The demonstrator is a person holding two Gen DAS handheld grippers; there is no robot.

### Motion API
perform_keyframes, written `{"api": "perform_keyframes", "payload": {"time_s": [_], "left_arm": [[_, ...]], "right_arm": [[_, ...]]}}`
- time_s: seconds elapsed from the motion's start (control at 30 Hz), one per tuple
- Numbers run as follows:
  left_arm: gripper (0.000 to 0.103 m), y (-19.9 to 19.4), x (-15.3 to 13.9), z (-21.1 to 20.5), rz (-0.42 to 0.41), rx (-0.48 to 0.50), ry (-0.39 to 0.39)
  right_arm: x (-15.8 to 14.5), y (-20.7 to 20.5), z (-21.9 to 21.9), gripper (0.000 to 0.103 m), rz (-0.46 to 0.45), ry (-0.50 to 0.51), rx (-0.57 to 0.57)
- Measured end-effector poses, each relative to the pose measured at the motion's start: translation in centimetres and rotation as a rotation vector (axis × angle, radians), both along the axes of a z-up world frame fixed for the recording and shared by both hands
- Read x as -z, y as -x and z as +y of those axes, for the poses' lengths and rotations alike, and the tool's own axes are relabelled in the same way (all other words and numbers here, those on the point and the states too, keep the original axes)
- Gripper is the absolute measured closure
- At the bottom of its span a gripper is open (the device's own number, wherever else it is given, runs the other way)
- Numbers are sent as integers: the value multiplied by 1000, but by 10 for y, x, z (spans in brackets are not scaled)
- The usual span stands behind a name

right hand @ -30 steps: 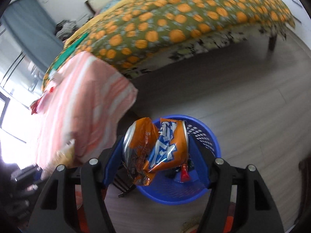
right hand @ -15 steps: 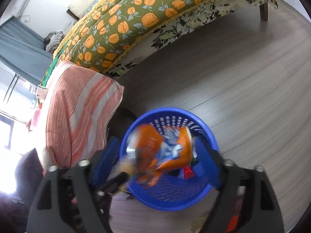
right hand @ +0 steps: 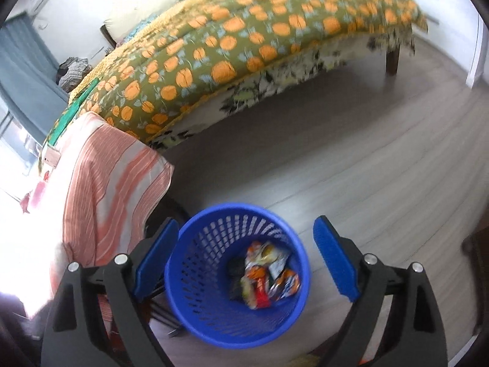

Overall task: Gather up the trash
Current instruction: 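Move both tools back over the table toward the remaining trash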

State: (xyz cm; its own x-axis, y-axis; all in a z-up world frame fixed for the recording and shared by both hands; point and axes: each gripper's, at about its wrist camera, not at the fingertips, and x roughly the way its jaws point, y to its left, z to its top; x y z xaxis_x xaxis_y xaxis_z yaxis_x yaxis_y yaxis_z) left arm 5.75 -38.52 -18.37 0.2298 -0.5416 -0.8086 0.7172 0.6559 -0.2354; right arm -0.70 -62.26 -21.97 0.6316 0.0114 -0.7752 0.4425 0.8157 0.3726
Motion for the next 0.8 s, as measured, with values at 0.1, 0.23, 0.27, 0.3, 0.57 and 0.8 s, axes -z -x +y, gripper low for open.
{"api": "perform_keyframes", "payload": {"time_s": [0.1, 0.23, 0.27, 0.3, 0.57, 0.8], "left_arm": [[14, -2, -24, 42, -56, -36, 24], [13, -19, -40, 104, -102, -123, 15], [13, -24, -41, 120, -113, -148, 6], [12, -29, -42, 138, -126, -177, -6], [12, -87, -28, 275, -141, -429, -129], [12, -134, -26, 365, -157, -585, -204]], "right_arm": [[-16, 4, 20, 15, -41, 111, -39], [-32, 6, 60, 15, -81, 280, -119], [-36, 6, 76, 15, -92, 328, -143], [-39, 6, 87, 15, -99, 352, -159], [-62, -17, 223, 15, -145, 341, -421], [-78, -71, 329, 15, -130, 316, -629]]}}
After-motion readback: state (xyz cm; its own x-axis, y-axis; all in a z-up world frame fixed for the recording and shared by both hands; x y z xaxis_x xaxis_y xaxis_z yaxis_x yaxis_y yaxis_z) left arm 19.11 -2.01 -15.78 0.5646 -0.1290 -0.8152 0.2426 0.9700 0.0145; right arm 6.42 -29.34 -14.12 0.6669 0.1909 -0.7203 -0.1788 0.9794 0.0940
